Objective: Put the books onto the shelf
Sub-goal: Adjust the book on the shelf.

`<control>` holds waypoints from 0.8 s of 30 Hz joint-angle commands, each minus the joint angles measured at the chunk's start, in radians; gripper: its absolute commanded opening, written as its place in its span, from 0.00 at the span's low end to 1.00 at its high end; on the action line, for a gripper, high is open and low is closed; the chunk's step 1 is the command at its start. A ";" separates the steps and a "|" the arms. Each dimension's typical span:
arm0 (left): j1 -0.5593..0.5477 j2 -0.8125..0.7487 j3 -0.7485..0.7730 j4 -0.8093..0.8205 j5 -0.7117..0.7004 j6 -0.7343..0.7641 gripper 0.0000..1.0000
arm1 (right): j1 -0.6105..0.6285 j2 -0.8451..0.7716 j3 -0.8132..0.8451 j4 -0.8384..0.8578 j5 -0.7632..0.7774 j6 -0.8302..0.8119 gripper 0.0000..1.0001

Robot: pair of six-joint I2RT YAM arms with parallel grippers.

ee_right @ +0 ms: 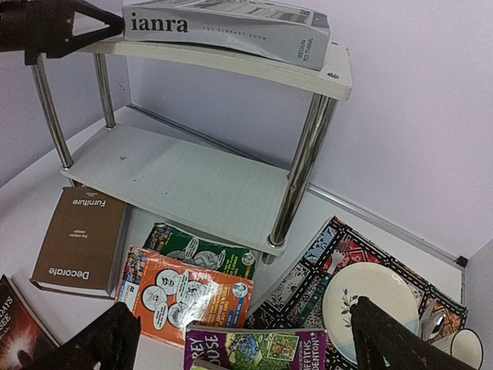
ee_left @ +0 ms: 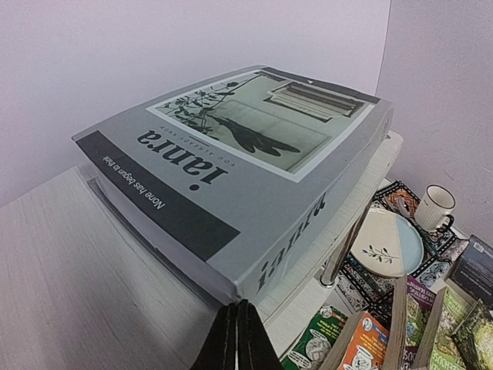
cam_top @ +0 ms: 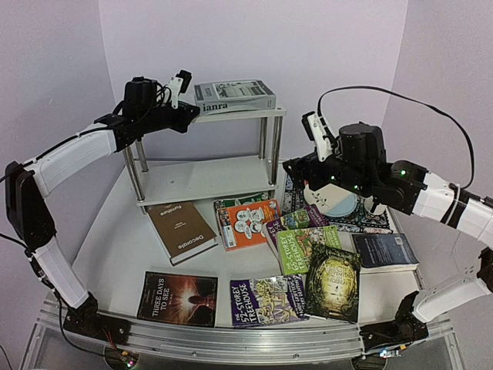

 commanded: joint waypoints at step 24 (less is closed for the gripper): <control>0.006 -0.519 -0.341 -0.219 0.063 -0.497 1.00 | 0.005 -0.010 -0.053 -0.110 -0.018 0.117 0.98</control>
